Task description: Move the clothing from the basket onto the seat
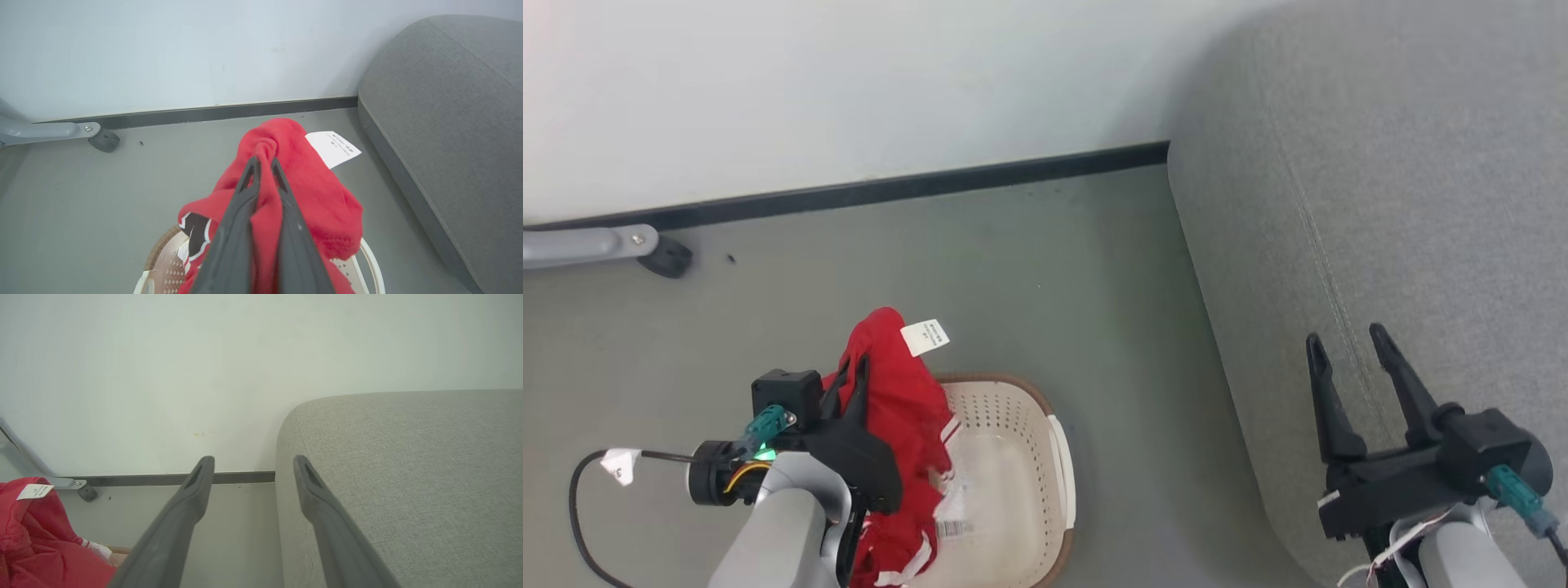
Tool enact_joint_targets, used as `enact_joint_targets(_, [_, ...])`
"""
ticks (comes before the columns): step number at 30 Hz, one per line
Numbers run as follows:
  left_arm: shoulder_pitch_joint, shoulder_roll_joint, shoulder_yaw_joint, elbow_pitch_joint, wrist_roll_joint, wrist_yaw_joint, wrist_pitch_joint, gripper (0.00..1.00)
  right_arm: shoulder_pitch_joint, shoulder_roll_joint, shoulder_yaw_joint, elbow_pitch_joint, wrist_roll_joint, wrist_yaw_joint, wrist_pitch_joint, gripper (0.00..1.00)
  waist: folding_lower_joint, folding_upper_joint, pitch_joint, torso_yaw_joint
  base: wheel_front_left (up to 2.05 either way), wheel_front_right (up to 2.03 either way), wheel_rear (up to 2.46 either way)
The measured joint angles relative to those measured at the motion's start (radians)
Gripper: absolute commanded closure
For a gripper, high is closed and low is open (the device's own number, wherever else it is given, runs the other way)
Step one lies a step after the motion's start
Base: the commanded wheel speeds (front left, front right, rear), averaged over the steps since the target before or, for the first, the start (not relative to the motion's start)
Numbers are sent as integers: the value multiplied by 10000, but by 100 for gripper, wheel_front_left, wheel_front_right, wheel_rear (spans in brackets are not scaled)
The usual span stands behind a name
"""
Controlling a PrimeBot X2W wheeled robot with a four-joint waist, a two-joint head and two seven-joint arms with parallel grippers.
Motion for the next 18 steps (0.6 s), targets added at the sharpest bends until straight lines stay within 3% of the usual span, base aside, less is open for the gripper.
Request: enact_joint_targets(18, [2012, 10, -652, -3722, -130, -94, 0, 100, 1307, 280, 443, 267, -69, 27, 2, 0, 0, -1, -1937, 612, 0, 0, 0])
